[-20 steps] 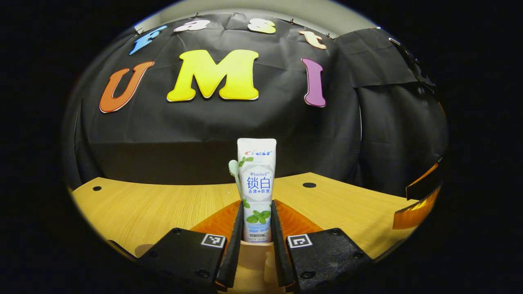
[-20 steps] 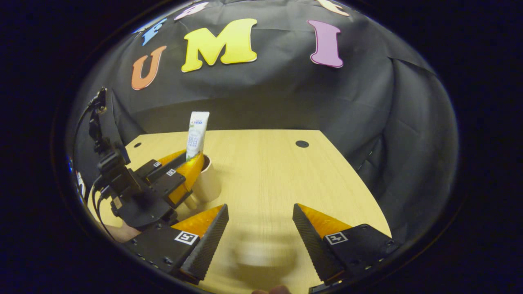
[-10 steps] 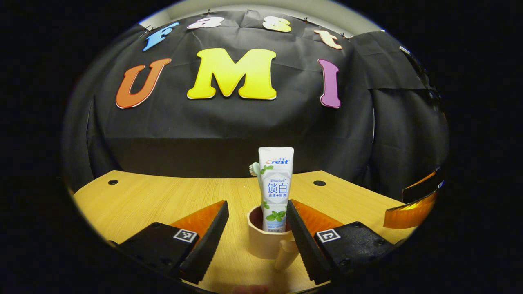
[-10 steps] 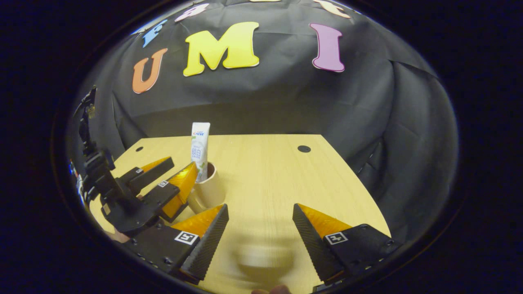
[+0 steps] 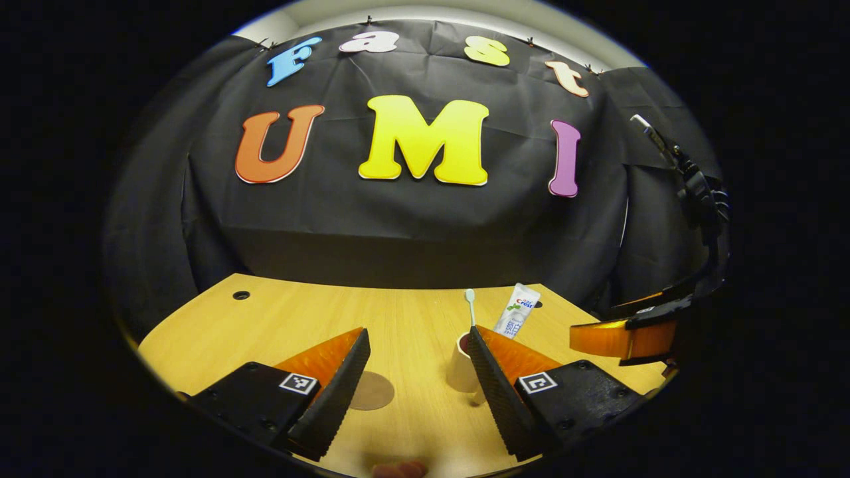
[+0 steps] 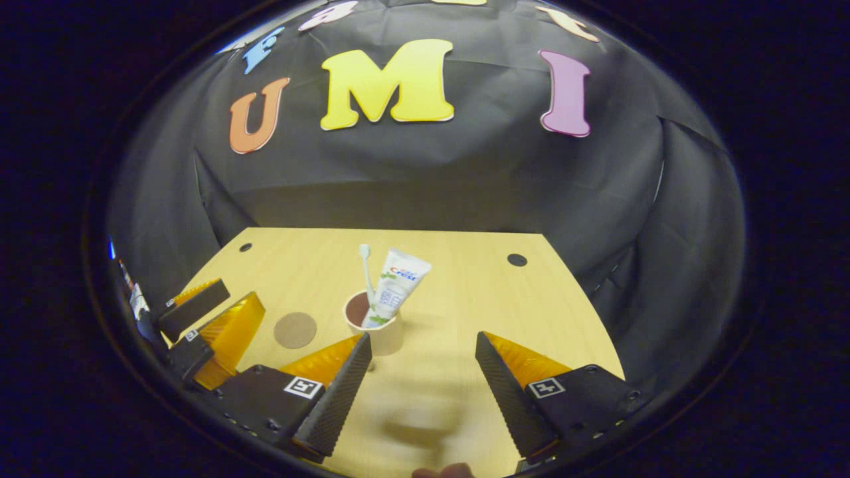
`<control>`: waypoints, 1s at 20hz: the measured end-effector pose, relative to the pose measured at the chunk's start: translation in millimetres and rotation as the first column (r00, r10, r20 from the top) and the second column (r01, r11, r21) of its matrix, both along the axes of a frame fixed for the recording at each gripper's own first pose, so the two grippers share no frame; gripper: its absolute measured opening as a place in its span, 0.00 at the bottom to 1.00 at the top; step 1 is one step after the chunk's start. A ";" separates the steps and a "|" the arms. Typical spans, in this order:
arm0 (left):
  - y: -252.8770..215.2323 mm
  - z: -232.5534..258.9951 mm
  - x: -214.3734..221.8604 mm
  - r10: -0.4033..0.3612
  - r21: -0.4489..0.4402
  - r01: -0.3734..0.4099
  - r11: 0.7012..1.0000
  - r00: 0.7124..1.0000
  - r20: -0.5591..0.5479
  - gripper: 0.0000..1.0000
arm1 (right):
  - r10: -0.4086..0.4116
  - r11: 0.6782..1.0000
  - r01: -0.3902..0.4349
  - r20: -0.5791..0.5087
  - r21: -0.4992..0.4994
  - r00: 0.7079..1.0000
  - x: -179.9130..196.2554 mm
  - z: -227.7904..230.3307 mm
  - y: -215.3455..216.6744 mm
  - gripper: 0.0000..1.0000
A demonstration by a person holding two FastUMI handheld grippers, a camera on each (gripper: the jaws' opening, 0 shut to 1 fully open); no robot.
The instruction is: Put the toothbrush and toothpaste on the desktop into the cup, then pick up the cup and place it on the coaster on the desktop.
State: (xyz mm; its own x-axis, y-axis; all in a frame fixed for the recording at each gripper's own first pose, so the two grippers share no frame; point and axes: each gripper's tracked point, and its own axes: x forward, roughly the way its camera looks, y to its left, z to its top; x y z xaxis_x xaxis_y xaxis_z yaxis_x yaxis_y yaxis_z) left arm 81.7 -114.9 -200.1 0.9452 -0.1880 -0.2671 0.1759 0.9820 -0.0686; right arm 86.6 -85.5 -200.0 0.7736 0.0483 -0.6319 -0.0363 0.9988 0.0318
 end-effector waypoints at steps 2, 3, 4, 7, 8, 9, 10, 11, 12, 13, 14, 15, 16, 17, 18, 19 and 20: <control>21.0 11.7 -9.2 0.034 0.008 -0.034 0.999 0.999 -0.014 0.94 | 0.014 1.000 -0.014 -0.041 0.004 0.999 5.6 0.0 13.7 0.96; 31.8 16.9 -13.4 0.050 0.014 -0.050 0.999 0.999 -0.015 0.94 | 0.018 1.000 -0.018 -0.072 0.008 0.997 8.0 -2.2 20.1 0.96; 41.6 22.1 -17.8 0.065 0.023 -0.065 0.998 0.998 -0.018 0.94 | 0.017 1.000 -0.016 -0.104 0.014 0.994 10.4 -7.1 25.9 0.96; 72.6 34.9 -26.3 0.107 0.047 -0.106 0.993 0.994 -0.022 0.94 | 0.017 1.000 -0.016 -0.226 0.005 0.974 16.0 -25.9 40.4 0.96; 82.5 39.4 -27.5 0.124 0.050 -0.123 0.991 0.992 -0.017 0.94 | 0.020 1.000 -0.019 -0.262 0.006 0.965 18.1 -31.0 46.4 0.96; 92.0 44.3 -28.6 0.140 0.053 -0.139 0.989 0.990 -0.014 0.94 | 0.016 1.000 -0.014 -0.293 0.009 0.956 21.1 -35.9 52.4 0.96; 102.2 46.7 -29.5 0.157 0.058 -0.156 0.986 0.988 -0.011 0.94 | 0.012 1.000 -0.009 -0.323 0.010 0.946 25.4 -41.6 57.3 0.96; 111.6 48.5 -28.8 0.171 0.064 -0.170 0.983 0.985 -0.012 0.94 | 0.004 1.000 -0.002 -0.356 0.006 0.934 28.4 -49.3 62.7 0.96; 119.4 49.3 -28.3 0.185 0.069 -0.184 0.981 0.983 -0.013 0.94 | -0.005 1.000 0.007 -0.392 0.005 0.920 30.9 -58.7 66.3 0.96; 127.4 50.2 -27.8 0.198 0.075 -0.196 0.978 0.980 -0.015 0.94 | -0.015 1.000 0.015 -0.424 -0.005 0.905 32.9 -66.7 68.1 0.96; 134.7 48.7 -27.7 0.210 0.084 -0.208 0.975 0.978 -0.017 0.94 | -0.023 1.000 0.019 -0.456 -0.014 0.890 33.5 -76.1 70.3 0.96; 141.7 48.1 -27.5 0.221 0.093 -0.218 0.971 0.975 -0.021 0.94 | -0.029 1.000 0.022 -0.484 -0.022 0.875 34.9 -85.0 72.3 0.96; 147.7 46.5 -27.6 0.231 0.100 -0.227 0.969 0.973 -0.025 0.94 | -0.035 0.999 0.025 -0.507 -0.027 0.861 37.8 -93.4 73.2 0.97; 153.2 44.1 -27.9 0.240 0.104 -0.236 0.966 0.970 -0.032 0.94 | -0.044 0.999 0.032 -0.526 -0.032 0.849 40.5 -100.3 73.0 0.96; 157.8 41.0 -27.8 0.250 0.106 -0.245 0.964 0.967 -0.043 0.94 | -0.052 0.999 0.039 -0.541 -0.036 0.839 42.8 -106.6 74.0 0.97; 162.1 37.2 -28.9 0.260 0.106 -0.253 0.962 0.964 -0.058 0.94 | -0.062 0.998 0.047 -0.552 -0.041 0.832 45.2 -110.6 73.6 0.96; 165.0 33.2 -29.7 0.270 0.106 -0.262 0.959 0.960 -0.074 0.94 | -0.067 0.998 0.049 -0.562 -0.047 0.824 49.4 -116.9 73.0 0.97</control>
State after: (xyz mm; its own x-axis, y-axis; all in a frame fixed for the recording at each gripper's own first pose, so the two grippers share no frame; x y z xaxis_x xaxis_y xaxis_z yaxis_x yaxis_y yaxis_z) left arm 52.0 50.2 -166.9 0.9299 0.0968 -0.3548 -0.0949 0.9952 0.0227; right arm 136.0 -12.5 -317.0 0.2833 -0.0110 -0.9590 0.0366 0.9993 -0.0007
